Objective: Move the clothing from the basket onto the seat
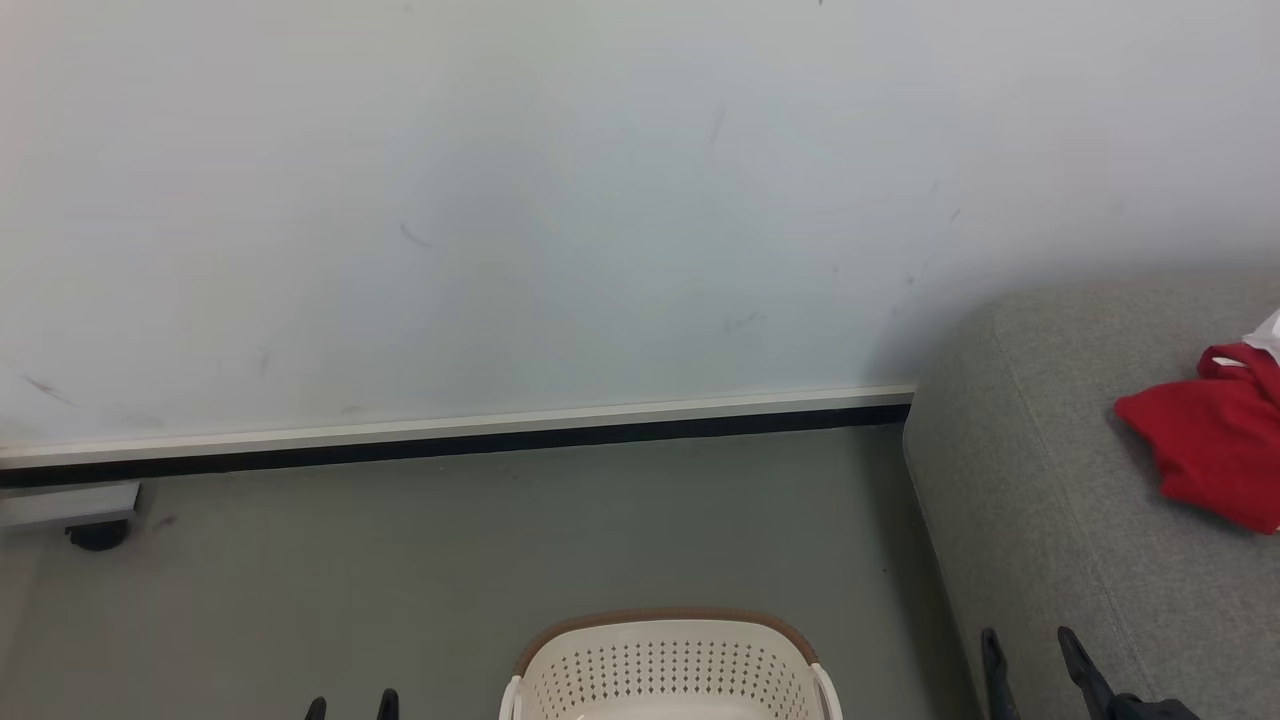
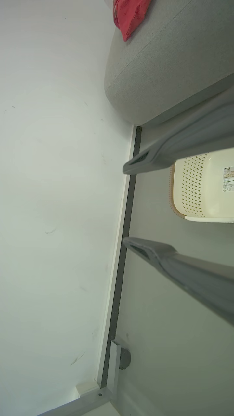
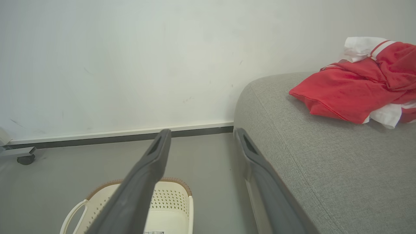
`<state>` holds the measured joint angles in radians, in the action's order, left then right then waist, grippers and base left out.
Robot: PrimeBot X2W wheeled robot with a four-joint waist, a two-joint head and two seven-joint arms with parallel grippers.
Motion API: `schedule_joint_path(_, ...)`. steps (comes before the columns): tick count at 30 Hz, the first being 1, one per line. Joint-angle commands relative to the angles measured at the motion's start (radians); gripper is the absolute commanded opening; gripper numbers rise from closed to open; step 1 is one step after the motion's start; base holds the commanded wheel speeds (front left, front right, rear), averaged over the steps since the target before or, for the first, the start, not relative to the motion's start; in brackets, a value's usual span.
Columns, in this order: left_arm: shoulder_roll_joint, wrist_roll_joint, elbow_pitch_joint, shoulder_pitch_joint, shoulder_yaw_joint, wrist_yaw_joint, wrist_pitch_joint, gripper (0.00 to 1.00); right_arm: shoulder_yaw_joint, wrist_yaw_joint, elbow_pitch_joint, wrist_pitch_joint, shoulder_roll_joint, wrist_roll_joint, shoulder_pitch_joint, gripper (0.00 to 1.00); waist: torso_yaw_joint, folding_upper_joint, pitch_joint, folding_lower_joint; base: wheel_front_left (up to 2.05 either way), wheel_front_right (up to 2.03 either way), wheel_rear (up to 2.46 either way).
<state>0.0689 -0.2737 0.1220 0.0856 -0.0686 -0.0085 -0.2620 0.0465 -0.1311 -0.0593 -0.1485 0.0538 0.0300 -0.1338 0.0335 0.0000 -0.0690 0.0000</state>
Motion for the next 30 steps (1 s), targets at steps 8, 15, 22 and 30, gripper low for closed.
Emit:
schedule_joint_path(8, -0.011, 0.022, 0.009, -0.002, 0.017, -0.021, -0.005, 1.00, -0.001, 0.001, 0.007, 0.003, -0.006, -0.018, 0.000, 1.00, -0.003, 0.0000, -0.001, 0.0000, 0.00, 0.00, 0.00)
schedule_joint_path(15, -0.014, 0.020, 0.017, -0.004, 0.018, -0.026, 0.001, 0.00, 0.009, 0.000, 0.003, 0.007, -0.002, -0.003, -0.002, 0.00, 0.000, 0.0000, -0.002, 0.0000, 0.00, 0.00, 0.00)
schedule_joint_path(22, -0.016, -0.016, 0.060, -0.006, 0.019, -0.028, 0.015, 0.00, 0.006, 0.000, -0.034, 0.012, 0.000, 0.040, -0.007, 0.00, -0.001, 0.0000, -0.001, 0.0000, 0.00, 0.00, 0.00)
schedule_joint_path(30, -0.016, -0.165, 0.069, -0.033, 0.018, -0.038, 0.044, 0.00, -0.009, 0.000, -0.042, 0.032, 0.019, 0.232, 0.012, 0.00, -0.003, 0.0000, 0.003, 0.0000, 0.00, 0.00, 0.00)
